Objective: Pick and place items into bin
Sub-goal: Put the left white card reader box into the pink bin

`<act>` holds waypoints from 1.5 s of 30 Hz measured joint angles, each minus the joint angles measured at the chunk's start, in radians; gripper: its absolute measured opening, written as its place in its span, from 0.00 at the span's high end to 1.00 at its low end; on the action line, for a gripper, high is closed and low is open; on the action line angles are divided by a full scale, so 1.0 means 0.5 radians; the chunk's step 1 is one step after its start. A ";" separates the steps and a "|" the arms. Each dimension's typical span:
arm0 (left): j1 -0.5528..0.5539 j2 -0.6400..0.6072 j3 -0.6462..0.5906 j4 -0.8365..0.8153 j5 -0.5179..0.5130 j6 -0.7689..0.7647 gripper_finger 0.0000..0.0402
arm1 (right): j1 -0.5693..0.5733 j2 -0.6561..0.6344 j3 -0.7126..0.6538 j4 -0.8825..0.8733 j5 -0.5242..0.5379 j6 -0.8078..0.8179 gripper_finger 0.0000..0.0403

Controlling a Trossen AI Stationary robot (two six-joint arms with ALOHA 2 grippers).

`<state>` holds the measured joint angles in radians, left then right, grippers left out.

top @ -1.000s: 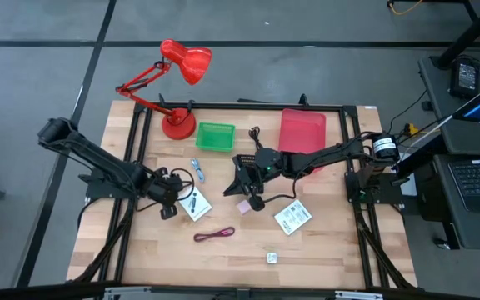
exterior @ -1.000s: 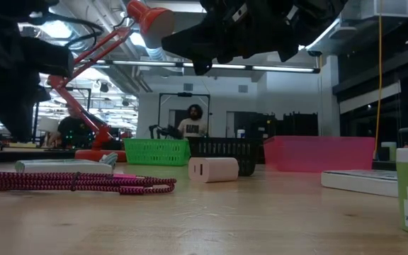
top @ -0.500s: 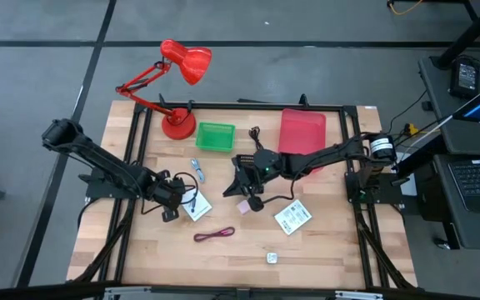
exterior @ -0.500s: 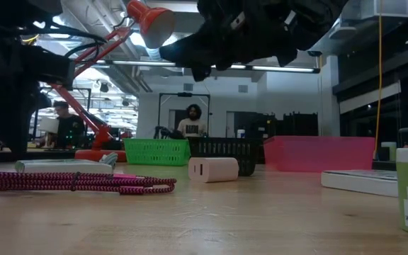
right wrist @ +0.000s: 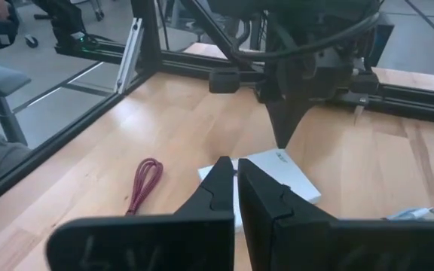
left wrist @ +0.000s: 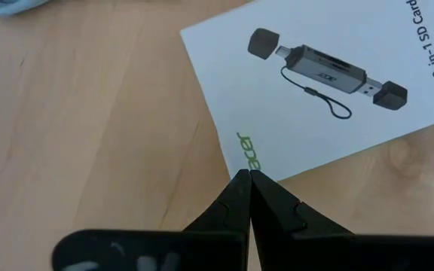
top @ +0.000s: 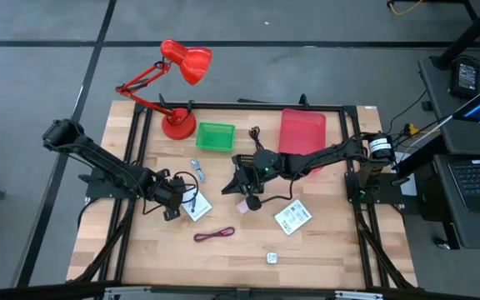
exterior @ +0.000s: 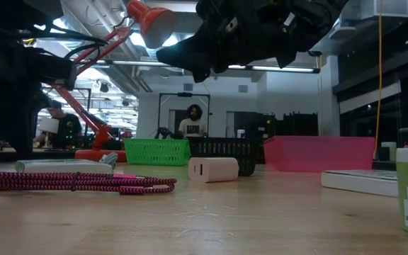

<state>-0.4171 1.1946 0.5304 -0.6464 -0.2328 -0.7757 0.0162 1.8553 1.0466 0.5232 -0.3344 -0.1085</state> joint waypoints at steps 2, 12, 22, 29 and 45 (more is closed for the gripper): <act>0.000 0.000 0.000 0.000 0.001 0.001 0.99 | 0.000 0.000 0.000 0.008 0.000 0.000 0.99; 0.000 0.013 0.000 -0.002 0.035 0.002 0.99 | 0.000 0.000 0.000 0.006 0.001 -0.001 0.99; 0.000 0.163 0.008 0.010 -0.006 0.005 0.99 | 0.000 0.000 0.000 0.008 0.000 -0.002 0.99; 0.001 0.169 0.007 0.008 0.014 0.001 0.99 | 0.000 0.000 0.000 0.008 0.001 0.002 0.99; 0.002 0.171 0.002 0.002 0.028 -0.030 0.99 | 0.278 0.014 0.003 -0.079 0.540 -0.213 0.95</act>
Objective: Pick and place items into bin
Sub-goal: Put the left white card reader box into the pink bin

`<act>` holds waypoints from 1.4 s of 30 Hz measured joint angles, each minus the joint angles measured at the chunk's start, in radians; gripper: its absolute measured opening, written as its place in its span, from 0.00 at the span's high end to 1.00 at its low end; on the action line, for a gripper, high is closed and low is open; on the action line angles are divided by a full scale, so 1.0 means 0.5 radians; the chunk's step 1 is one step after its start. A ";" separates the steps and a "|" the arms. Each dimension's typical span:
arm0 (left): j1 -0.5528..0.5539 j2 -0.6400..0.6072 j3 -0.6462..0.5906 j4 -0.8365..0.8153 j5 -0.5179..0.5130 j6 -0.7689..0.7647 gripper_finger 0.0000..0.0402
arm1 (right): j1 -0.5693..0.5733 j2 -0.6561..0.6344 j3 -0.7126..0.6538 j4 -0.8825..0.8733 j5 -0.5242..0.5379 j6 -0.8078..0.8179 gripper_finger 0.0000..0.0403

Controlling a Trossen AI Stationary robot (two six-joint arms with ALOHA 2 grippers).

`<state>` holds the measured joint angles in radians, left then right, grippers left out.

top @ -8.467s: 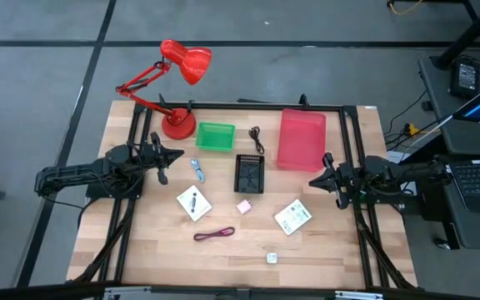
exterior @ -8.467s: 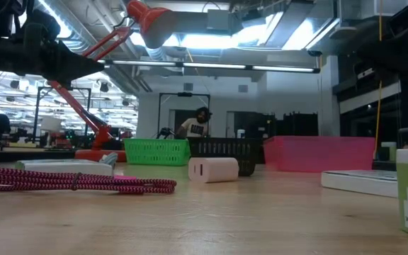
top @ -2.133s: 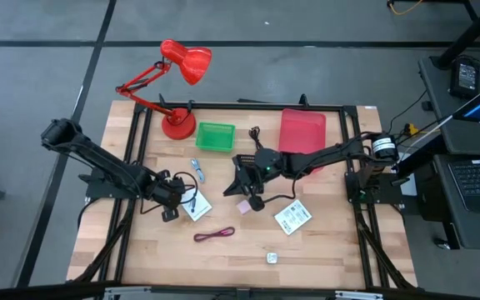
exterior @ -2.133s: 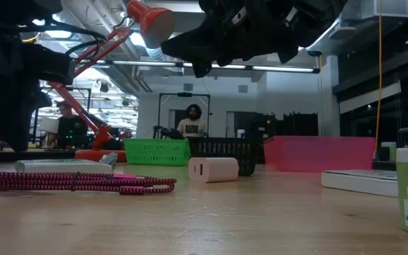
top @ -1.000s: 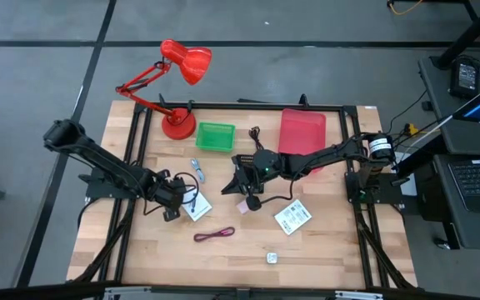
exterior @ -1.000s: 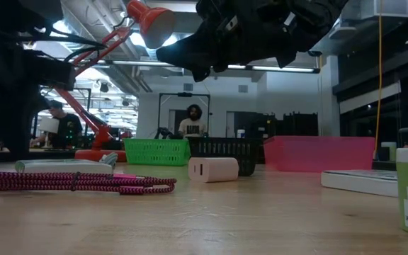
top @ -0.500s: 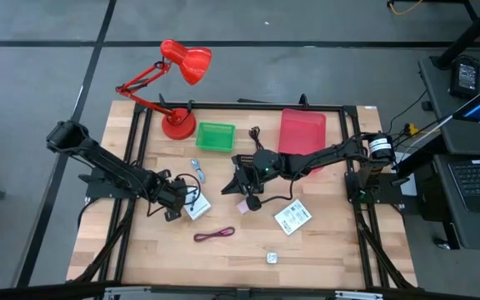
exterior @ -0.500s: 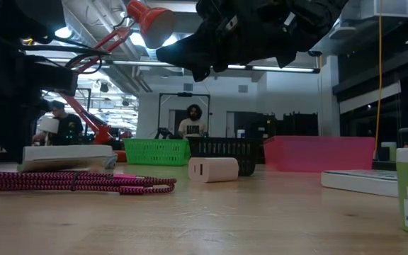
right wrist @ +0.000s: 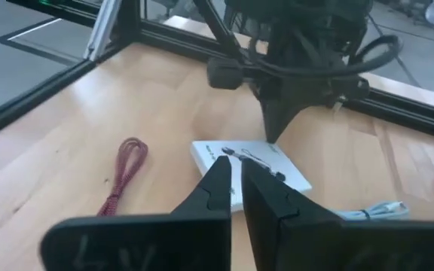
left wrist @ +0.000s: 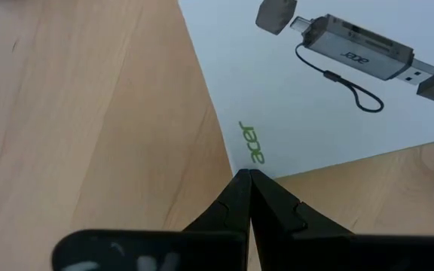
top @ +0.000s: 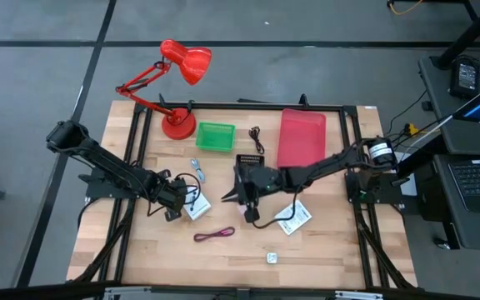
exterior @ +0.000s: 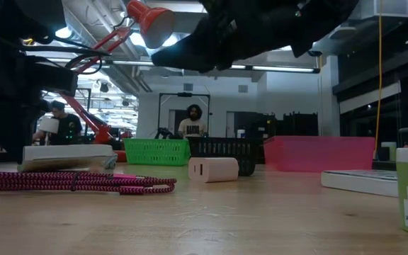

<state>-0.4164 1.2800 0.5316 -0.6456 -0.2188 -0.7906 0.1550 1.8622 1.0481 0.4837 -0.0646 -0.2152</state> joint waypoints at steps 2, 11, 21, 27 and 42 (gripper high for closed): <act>0.000 0.000 0.000 0.000 0.000 0.000 0.99 | 0.022 0.000 0.000 -0.030 0.054 0.047 0.92; 0.000 0.001 -0.001 0.000 0.002 -0.001 0.99 | 0.122 0.004 0.153 -0.378 0.266 0.097 0.78; -0.001 0.002 -0.002 0.002 0.004 -0.001 0.99 | 0.164 0.426 0.619 -0.692 0.418 -0.103 0.77; -0.001 0.002 -0.002 0.005 0.002 0.000 0.99 | 0.219 0.618 0.885 -0.979 0.695 -0.393 0.77; -0.001 0.002 -0.004 0.025 0.000 0.012 0.99 | 0.286 0.795 1.048 -1.013 0.972 -0.518 0.77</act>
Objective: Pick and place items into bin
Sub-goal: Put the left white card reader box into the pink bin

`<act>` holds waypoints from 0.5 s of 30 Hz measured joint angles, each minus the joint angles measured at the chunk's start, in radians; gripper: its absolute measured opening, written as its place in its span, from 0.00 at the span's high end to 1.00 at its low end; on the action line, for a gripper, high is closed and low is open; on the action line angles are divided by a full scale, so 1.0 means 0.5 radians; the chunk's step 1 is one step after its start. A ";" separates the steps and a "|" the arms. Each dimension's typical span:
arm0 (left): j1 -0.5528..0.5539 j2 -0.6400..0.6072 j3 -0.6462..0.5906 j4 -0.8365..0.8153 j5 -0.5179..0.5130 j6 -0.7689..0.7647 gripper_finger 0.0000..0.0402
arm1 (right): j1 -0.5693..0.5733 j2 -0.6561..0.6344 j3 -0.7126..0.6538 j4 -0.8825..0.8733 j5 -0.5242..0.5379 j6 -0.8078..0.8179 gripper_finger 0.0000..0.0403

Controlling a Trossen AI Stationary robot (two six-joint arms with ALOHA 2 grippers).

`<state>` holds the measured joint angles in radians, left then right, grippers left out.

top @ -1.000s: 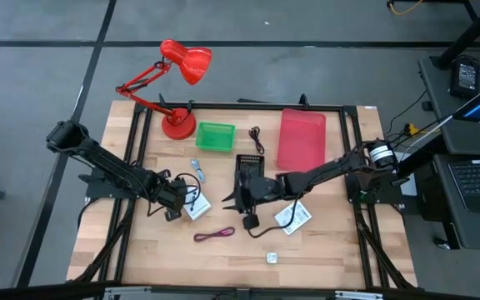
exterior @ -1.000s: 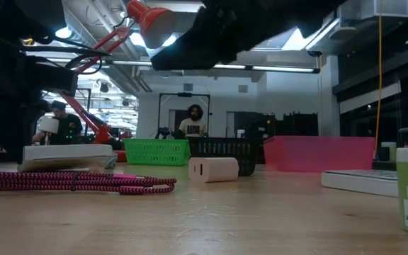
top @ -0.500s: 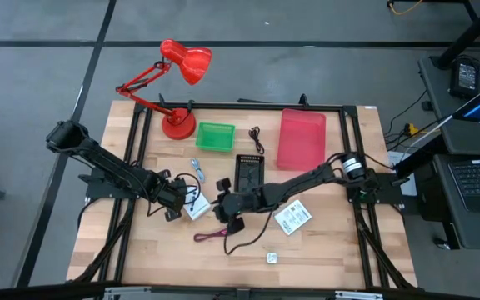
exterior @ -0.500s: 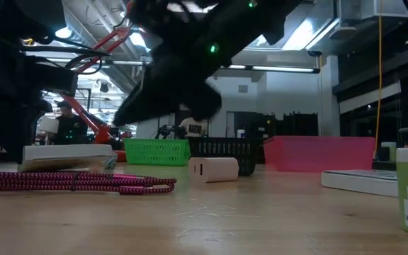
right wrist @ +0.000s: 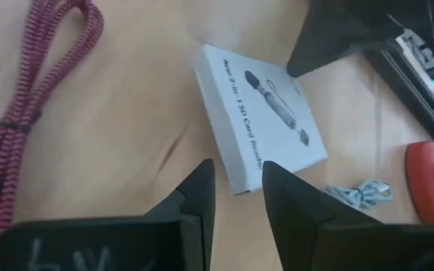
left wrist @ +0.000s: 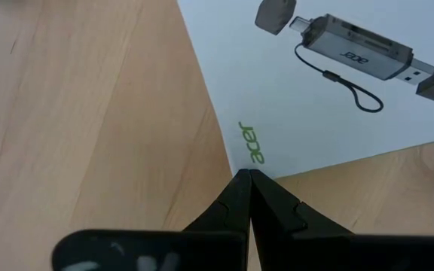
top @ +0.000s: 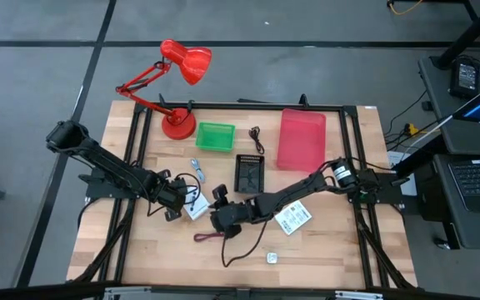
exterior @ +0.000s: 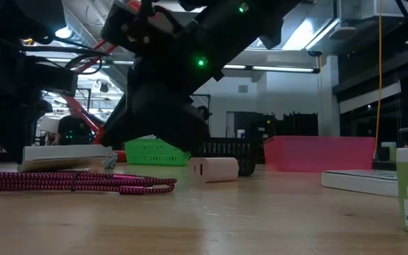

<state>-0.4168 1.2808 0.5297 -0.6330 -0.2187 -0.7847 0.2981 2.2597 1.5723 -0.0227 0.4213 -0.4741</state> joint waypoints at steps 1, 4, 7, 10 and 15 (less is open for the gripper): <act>0.000 0.000 0.000 0.002 0.001 0.001 0.99 | 0.000 0.000 0.000 -0.004 0.000 0.028 0.77; -0.001 0.001 0.000 0.011 0.005 0.002 0.99 | -0.002 0.000 0.000 -0.036 0.006 0.057 0.77; -0.001 0.001 0.000 0.012 0.007 0.002 0.99 | -0.003 -0.001 -0.001 -0.043 0.015 0.058 0.77; -0.001 0.001 0.000 0.012 0.007 -0.006 0.99 | -0.002 -0.001 -0.001 -0.064 0.016 0.085 0.74; -0.001 0.001 0.000 0.012 0.007 -0.011 0.99 | 0.004 -0.002 0.065 -0.053 0.177 0.102 0.65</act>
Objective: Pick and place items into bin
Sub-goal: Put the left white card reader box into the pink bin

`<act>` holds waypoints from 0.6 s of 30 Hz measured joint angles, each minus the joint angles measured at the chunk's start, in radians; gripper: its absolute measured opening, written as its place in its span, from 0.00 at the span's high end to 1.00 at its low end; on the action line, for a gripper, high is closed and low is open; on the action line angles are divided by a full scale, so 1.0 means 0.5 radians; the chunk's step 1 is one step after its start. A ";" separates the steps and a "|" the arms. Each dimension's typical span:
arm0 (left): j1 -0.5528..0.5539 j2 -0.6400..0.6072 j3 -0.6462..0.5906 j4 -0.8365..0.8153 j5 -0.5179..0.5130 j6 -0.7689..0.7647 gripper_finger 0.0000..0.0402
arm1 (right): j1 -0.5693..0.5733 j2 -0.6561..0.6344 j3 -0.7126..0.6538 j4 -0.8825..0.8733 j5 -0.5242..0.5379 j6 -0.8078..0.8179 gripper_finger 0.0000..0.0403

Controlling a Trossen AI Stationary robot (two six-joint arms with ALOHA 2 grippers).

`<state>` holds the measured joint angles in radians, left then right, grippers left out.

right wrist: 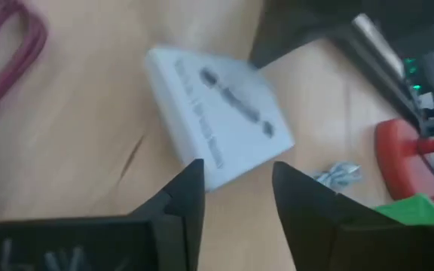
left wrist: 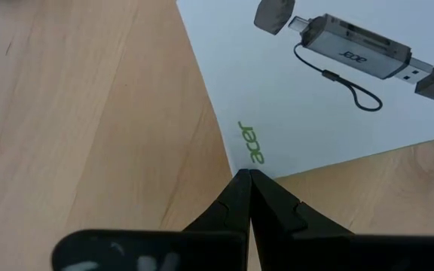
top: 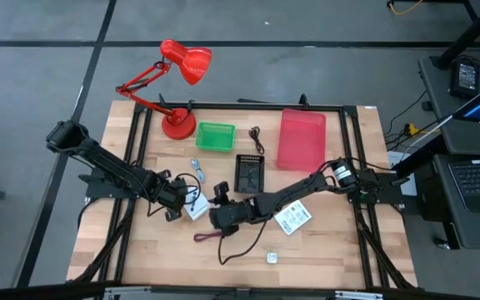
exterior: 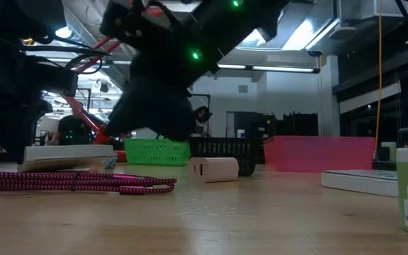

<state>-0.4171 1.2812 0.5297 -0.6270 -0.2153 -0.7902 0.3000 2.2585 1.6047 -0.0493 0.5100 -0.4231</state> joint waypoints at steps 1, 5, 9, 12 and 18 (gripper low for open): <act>0.000 0.000 0.000 0.000 0.000 -0.001 0.99 | 0.000 0.000 0.013 -0.014 0.002 0.001 0.64; 0.000 0.000 0.000 -0.001 0.000 -0.001 0.99 | -0.001 0.000 0.067 -0.141 -0.001 0.085 0.59; 0.000 0.000 0.000 -0.001 0.000 0.012 0.99 | 0.000 -0.001 0.069 -0.156 -0.007 0.084 0.54; 0.000 0.000 0.001 -0.001 0.000 0.014 0.99 | 0.013 0.013 0.070 -0.135 -0.011 0.006 0.52; 0.000 0.000 0.001 0.001 0.000 0.016 0.99 | 0.025 0.102 0.069 -0.080 -0.006 -0.060 0.51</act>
<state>-0.4171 1.2812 0.5301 -0.6267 -0.2153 -0.7822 0.3126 2.3094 1.6390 -0.0893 0.5071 -0.4534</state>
